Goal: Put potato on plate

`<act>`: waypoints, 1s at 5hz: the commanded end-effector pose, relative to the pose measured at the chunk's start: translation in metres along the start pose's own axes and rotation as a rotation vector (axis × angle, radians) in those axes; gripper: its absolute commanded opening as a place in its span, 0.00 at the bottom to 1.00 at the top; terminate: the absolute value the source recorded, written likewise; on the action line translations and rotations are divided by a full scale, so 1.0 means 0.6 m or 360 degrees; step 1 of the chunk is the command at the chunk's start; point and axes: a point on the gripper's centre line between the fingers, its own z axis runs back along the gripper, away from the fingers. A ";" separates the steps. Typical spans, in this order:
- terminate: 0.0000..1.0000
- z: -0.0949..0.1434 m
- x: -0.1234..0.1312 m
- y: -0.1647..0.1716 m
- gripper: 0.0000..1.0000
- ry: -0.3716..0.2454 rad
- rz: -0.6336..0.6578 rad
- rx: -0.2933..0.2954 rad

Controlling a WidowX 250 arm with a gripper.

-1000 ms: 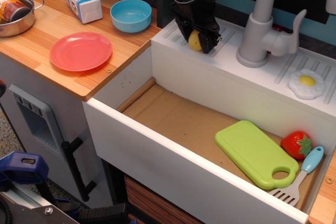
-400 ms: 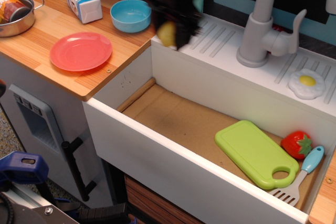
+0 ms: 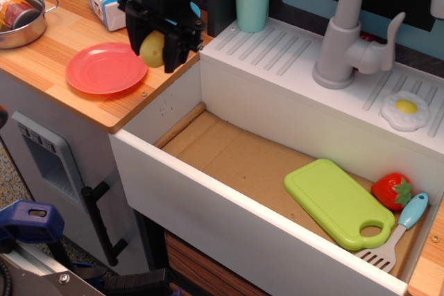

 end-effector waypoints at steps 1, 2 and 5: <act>0.00 -0.023 -0.009 0.077 0.00 -0.0114 0.0094 0.0036; 0.00 -0.043 -0.007 0.100 0.00 -0.0137 0.0109 0.0034; 0.00 -0.086 0.005 0.115 1.00 -0.0314 0.0056 0.0089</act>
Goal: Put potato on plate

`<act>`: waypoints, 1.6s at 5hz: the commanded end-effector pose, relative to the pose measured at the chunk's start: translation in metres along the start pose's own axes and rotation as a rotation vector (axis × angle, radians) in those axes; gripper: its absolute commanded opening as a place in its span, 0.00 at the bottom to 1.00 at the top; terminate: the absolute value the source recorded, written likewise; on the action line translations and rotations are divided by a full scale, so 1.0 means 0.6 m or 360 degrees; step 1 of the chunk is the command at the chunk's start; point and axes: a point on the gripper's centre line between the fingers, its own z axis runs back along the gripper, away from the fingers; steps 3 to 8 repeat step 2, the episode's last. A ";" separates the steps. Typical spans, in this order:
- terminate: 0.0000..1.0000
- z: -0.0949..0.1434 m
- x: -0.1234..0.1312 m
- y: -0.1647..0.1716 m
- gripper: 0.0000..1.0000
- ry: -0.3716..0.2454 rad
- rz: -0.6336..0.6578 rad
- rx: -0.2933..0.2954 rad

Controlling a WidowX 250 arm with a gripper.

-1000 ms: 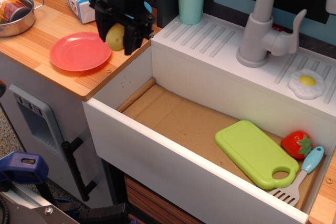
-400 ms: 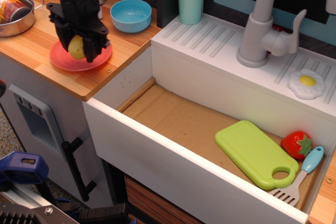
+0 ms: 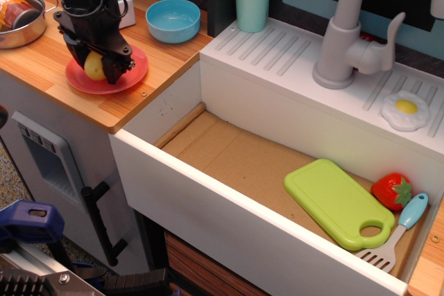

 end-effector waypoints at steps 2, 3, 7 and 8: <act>1.00 0.011 0.008 0.015 1.00 -0.0048 -0.0003 0.0030; 1.00 0.011 0.008 0.015 1.00 -0.0048 -0.0003 0.0030; 1.00 0.011 0.008 0.015 1.00 -0.0048 -0.0003 0.0030; 1.00 0.011 0.008 0.015 1.00 -0.0048 -0.0003 0.0030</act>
